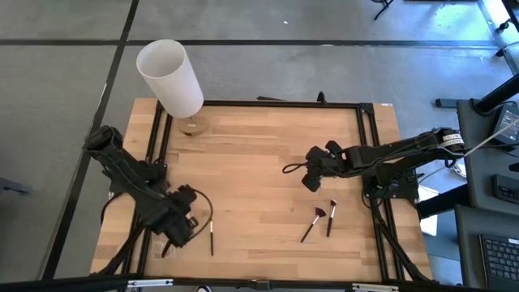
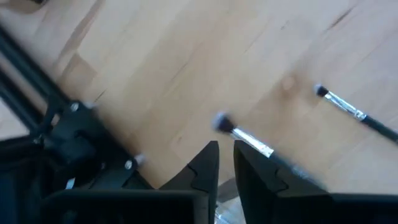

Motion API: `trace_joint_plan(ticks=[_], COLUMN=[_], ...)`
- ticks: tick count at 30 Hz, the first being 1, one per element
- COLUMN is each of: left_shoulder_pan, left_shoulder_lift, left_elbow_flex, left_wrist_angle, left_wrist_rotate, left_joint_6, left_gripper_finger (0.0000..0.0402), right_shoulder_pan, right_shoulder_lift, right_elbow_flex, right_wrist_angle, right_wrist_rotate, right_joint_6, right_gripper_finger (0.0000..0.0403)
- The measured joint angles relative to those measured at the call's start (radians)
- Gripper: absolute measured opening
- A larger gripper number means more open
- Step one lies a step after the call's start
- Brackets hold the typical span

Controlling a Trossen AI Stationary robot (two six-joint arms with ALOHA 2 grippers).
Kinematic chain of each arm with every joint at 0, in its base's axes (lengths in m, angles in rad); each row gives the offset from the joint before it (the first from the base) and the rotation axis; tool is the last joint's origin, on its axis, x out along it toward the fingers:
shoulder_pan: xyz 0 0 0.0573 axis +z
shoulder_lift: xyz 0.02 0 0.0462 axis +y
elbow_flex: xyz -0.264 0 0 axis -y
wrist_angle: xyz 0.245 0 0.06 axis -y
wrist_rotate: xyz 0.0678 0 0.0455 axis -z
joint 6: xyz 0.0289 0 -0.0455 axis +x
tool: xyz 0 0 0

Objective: Put items in baskets/containers
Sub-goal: Put the powder brush into the transparent organizer

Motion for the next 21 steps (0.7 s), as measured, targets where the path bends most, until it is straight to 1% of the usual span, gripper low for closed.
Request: trace_joint_plan(ticks=[4, 6, 9, 11, 13, 18, 21], left_shoulder_pan=[-0.049, -0.058, -0.032, 0.009, 0.062, 0.197, 0.256], left_shoulder_lift=[-0.017, -0.017, -0.017, -0.017, -0.017, -0.017, -0.016], left_elbow_flex=[0.002, 0.002, -0.009, -0.027, -0.063, -0.2, -0.263], left_wrist_angle=[-0.054, -0.074, -0.059, -0.033, 0.036, 0.303, 0.414], left_wrist_rotate=[0.003, -0.016, -0.073, -0.07, -0.029, 0.15, 0.212], left_joint_6=[-0.107, -0.157, -0.252, -0.284, -0.286, -0.197, -0.156], left_gripper_finger=[0.0032, 0.0031, 0.0039, 0.0051, 0.0069, 0.0127, 0.0161], right_shoulder_pan=[0.0, 0.0, 0.0, 0.0, 0.0, 0.0, 0.0], right_shoulder_lift=[0.0, 0.0, 0.0, 0.0, 0.0, 0.0, 0.0], right_elbow_flex=[0.0, 0.0, 0.0, 0.0, 0.0, 0.0, 0.0], right_wrist_angle=[0.0, 0.004, 0.016, 0.021, 0.025, 0.024, 0.024], right_wrist_rotate=[0.0, 0.0, 0.0, 0.0, 0.0, 0.0, 0.0], right_joint_6=[0.0, 0.0, 0.0, 0.0, 0.0, 0.018, 0.015], right_gripper_finger=[0.0155, 0.0155, 0.0155, 0.0155, 0.0155, 0.0155, 0.0155])
